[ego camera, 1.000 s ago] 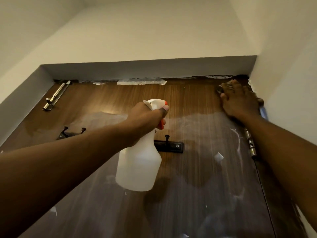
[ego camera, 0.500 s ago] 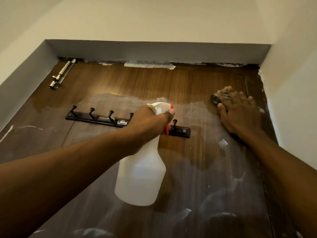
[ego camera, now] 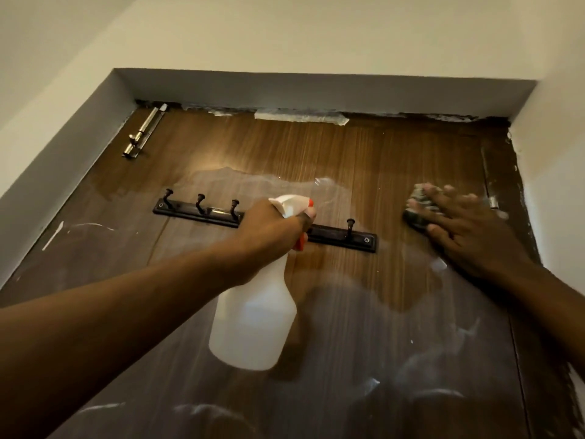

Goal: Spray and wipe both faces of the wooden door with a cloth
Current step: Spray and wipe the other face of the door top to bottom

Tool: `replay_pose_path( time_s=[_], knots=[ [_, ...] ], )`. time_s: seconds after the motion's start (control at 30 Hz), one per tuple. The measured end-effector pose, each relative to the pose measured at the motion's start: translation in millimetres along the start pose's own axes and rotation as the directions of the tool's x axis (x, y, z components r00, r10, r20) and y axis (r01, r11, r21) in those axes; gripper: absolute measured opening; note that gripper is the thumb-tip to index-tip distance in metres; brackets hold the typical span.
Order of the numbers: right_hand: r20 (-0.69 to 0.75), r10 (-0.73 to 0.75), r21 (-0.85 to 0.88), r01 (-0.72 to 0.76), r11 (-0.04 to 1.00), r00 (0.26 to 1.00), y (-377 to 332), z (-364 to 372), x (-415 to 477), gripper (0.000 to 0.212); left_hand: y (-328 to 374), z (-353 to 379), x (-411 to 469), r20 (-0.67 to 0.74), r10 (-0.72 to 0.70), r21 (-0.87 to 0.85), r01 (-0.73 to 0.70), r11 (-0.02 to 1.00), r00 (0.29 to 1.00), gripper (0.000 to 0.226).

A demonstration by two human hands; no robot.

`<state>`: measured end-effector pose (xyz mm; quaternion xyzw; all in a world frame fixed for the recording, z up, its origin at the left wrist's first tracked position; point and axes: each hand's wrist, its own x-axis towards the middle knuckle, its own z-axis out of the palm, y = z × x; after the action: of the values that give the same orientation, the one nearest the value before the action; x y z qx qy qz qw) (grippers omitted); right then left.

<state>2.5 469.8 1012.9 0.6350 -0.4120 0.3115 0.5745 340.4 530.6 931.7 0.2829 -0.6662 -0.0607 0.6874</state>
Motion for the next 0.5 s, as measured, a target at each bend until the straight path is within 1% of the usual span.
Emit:
replay_pose_path(
  time_s=[0.1,0.17,0.2,0.27,0.33,0.43,0.5],
  knots=[
    [-0.037,0.156,-0.015,-0.157,0.988,0.987,-11,-2,33,0.057,-6,-9,2,-0.019,0.002,0.014,-0.001,1.0,1.0,0.044],
    [-0.025,0.183,-0.018,-0.183,0.983,0.983,-38,-3,66,0.052,-9,-15,5,-0.036,0.002,0.013,-0.001,1.0,0.999,0.047],
    [-0.01,0.157,-0.025,-0.158,0.987,0.987,-52,-3,81,0.052,-10,-18,7,-0.038,0.003,0.021,-0.002,1.0,0.999,0.049],
    [0.021,0.03,-0.047,-0.029,0.998,0.999,-75,-2,103,0.056,-11,-25,9,-0.051,0.01,0.037,-0.008,0.999,0.999,0.053],
    [0.072,-0.14,-0.069,0.145,0.987,0.988,-82,-3,108,0.061,-14,-32,10,-0.067,0.007,0.035,-0.005,0.999,0.998,0.055],
    [0.162,-0.373,-0.046,0.384,0.922,0.914,-63,-2,92,0.057,-20,-43,9,-0.09,-0.009,0.025,0.012,1.0,0.996,0.053],
    [0.209,-0.449,-0.005,0.46,0.888,0.869,-45,-5,79,0.052,-25,-51,8,-0.098,-0.002,0.029,0.005,1.0,0.995,0.054]
  ],
)
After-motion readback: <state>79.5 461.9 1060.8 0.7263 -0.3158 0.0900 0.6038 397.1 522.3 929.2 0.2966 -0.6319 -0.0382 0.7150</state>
